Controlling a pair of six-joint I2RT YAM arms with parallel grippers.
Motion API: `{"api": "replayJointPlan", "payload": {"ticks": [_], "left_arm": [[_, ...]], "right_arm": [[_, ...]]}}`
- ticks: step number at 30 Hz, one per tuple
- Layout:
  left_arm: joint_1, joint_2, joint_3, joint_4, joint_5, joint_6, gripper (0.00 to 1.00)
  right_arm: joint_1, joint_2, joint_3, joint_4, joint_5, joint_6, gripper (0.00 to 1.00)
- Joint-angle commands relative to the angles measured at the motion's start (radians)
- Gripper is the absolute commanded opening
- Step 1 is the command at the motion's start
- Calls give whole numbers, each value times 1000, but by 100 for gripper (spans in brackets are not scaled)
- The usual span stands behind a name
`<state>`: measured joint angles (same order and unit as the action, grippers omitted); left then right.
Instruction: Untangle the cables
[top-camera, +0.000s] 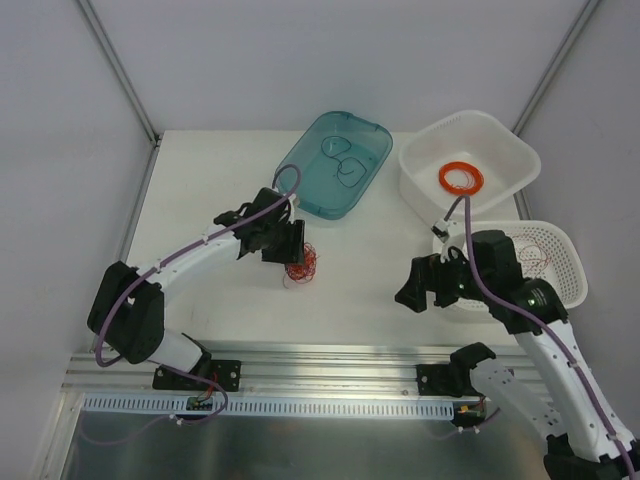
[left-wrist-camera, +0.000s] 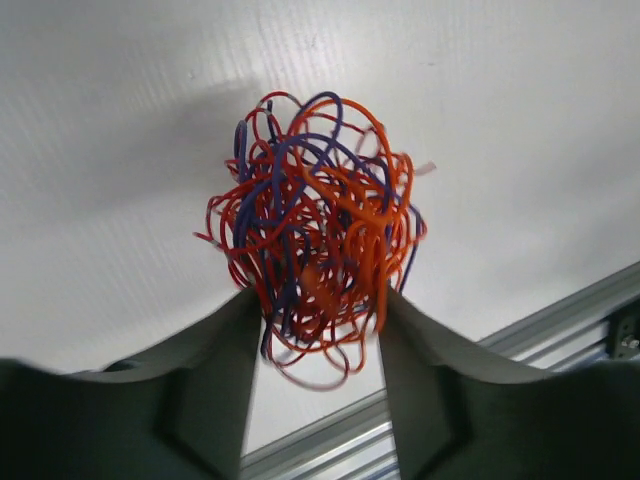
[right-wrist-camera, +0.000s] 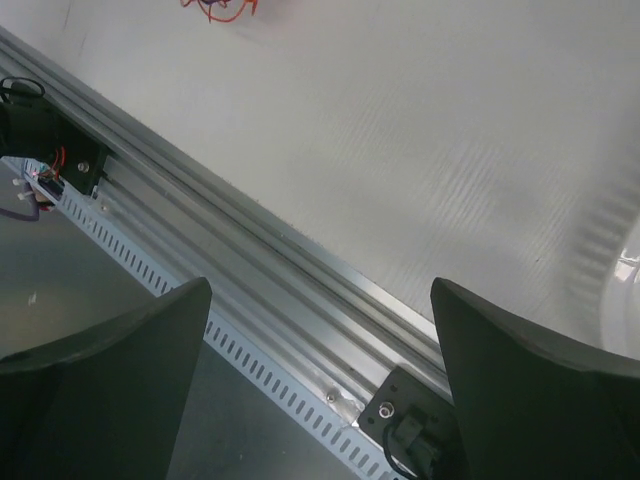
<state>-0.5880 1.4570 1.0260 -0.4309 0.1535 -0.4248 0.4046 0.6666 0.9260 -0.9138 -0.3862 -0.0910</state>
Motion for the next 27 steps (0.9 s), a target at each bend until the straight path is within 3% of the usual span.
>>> {"api": "replayJointPlan", "payload": {"ticks": [1,2,6,7,12,14,21,27], "left_arm": [[5,-50,-24,-3,-43,-14,55],[5,-63,-27,-3,-43,-15,67],[4,-170,-52,-3,-94,-37,87],[4,-191,-69,-3,-107,-42,89],[16,-328,-139,-3,-215,-75,87],[28,-352,-178,-3,-224,-92,84],[93,-345,-262,61,-169,-157,77],[103,-265,-258,113,-175,-122,71]], "right_arm": [[46,106,-4,147,7,86,97],[90,135,5,156,23,118,97],[236,264,62,223,194,137,97],[262,301,91,233,246,146,97],[417,508,145,372,342,221,99],[462,571,192,412,372,244,93],[487,749,255,529,411,320,83],[478,807,278,544,347,257,82]]}}
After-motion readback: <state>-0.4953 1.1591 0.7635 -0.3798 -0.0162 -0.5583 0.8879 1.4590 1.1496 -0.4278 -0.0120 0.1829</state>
